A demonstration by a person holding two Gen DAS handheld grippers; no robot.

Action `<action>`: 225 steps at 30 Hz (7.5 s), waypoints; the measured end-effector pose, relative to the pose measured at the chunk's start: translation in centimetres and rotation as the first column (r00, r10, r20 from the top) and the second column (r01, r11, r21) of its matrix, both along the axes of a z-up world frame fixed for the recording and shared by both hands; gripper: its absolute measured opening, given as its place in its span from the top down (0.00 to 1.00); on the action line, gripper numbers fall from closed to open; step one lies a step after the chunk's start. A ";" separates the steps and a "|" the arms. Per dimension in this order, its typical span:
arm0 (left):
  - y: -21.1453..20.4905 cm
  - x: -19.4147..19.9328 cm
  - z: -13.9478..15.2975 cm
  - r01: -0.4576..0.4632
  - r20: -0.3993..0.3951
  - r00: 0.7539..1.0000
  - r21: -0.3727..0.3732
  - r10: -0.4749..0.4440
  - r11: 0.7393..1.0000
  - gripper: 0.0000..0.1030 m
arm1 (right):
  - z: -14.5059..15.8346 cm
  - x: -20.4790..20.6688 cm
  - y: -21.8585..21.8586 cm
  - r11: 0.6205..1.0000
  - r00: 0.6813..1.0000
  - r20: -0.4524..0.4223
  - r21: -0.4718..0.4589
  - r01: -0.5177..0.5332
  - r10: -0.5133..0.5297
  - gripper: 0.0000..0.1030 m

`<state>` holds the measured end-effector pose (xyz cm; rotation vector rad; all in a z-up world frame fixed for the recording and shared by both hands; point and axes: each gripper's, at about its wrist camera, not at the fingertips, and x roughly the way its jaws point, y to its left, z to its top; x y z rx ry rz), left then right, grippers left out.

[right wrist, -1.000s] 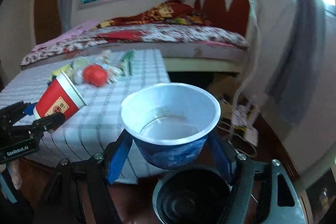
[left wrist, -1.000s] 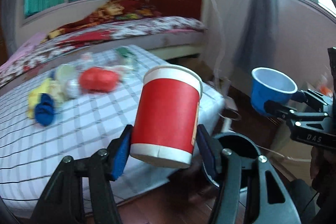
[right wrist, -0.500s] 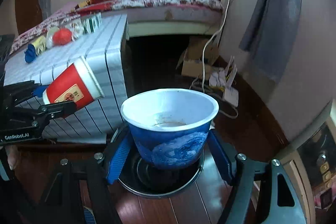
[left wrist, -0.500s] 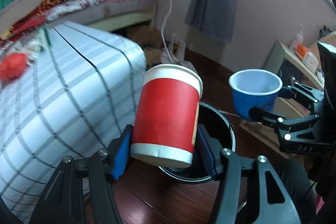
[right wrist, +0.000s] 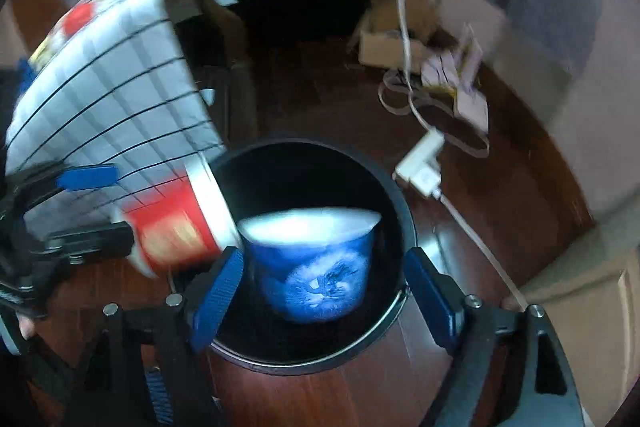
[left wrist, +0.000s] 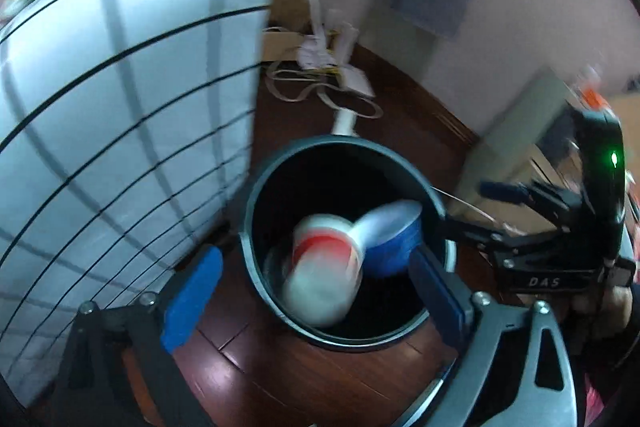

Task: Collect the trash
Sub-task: 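Carry the red cup and blue bowl to the black bin and release both, then move both tools back toward the table, then grasp the blue cloth with the left tool while the right tool grasps the red bag, then carry the blue cloth and red bag over the bin and release both, then move both tools back toward the table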

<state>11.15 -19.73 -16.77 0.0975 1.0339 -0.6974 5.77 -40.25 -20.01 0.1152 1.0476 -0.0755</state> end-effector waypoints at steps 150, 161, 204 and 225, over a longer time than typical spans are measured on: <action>10.2 -1.7 15.0 -0.238 0.416 0.874 -0.081 0.250 0.968 0.50 | 18.0 -0.7 10.3 0.998 0.917 0.398 0.038 -0.043 0.025 0.68; 4.2 -2.8 12.2 -0.049 0.348 0.935 -0.069 0.070 0.996 0.50 | 15.2 -3.4 5.3 0.999 0.942 0.333 0.026 0.045 -0.051 0.68; 0.4 -1.2 0.7 -0.066 0.091 0.994 0.078 0.059 0.995 0.03 | -0.5 -0.2 -0.8 0.993 0.993 0.022 -0.041 0.114 -0.113 0.05; 6.8 -1.8 4.6 -0.248 0.199 0.952 0.057 0.232 0.967 0.01 | 3.0 -1.7 3.2 0.986 0.972 0.183 -0.050 0.158 -0.147 0.00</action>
